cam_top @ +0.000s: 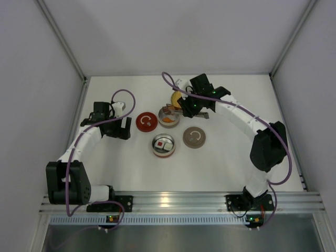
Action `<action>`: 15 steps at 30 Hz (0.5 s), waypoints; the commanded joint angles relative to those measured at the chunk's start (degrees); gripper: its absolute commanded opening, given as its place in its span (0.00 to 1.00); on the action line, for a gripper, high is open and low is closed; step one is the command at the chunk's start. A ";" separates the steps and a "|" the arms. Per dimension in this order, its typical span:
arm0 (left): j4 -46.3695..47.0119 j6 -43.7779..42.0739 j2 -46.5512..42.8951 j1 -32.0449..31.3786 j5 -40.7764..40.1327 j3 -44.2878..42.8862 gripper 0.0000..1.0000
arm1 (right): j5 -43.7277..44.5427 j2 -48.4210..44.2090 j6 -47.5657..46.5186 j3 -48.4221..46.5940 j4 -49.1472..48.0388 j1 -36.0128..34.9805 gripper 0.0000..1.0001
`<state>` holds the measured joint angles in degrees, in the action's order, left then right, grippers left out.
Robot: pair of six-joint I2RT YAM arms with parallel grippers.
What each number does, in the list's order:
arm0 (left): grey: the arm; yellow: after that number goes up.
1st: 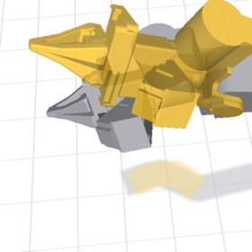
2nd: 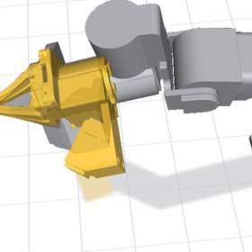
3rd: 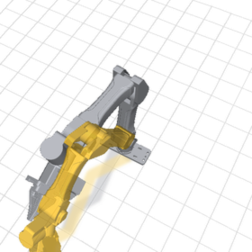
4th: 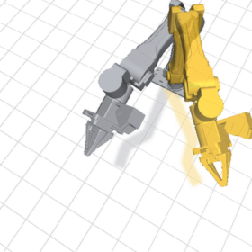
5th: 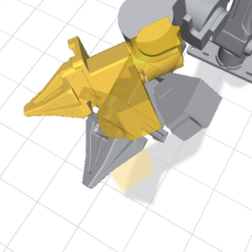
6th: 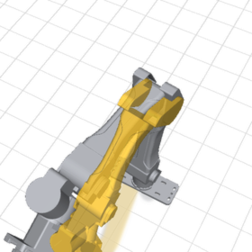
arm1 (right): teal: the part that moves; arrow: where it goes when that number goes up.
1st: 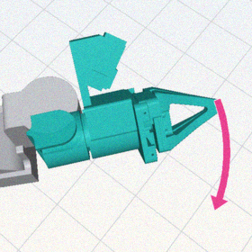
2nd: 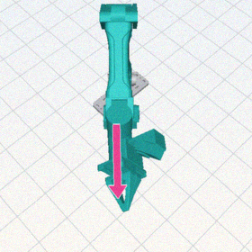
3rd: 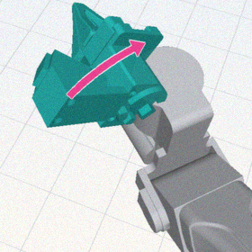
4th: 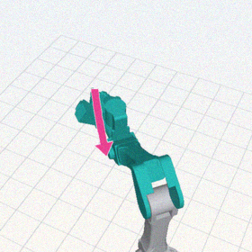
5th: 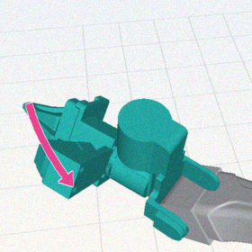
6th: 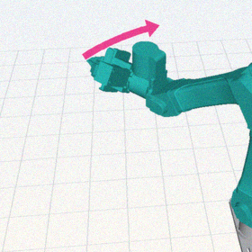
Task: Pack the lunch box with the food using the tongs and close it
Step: Place the fake food in the packing box.
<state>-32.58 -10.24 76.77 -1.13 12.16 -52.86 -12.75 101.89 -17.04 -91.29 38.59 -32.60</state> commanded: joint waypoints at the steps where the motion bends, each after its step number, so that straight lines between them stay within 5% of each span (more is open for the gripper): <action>1: 1.38 -0.04 -0.49 0.25 0.40 0.04 0.98 | 0.53 -0.02 -1.94 0.32 -5.71 -0.36 0.19; 15: 1.20 0.13 0.48 0.25 0.93 -0.75 0.98 | 2.21 0.24 -3.00 1.28 -7.04 -0.36 0.41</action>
<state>-32.58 -10.24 76.79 -1.13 12.19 -52.86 -10.35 101.91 -19.03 -89.60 36.69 -32.62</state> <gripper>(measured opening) 0.982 0.398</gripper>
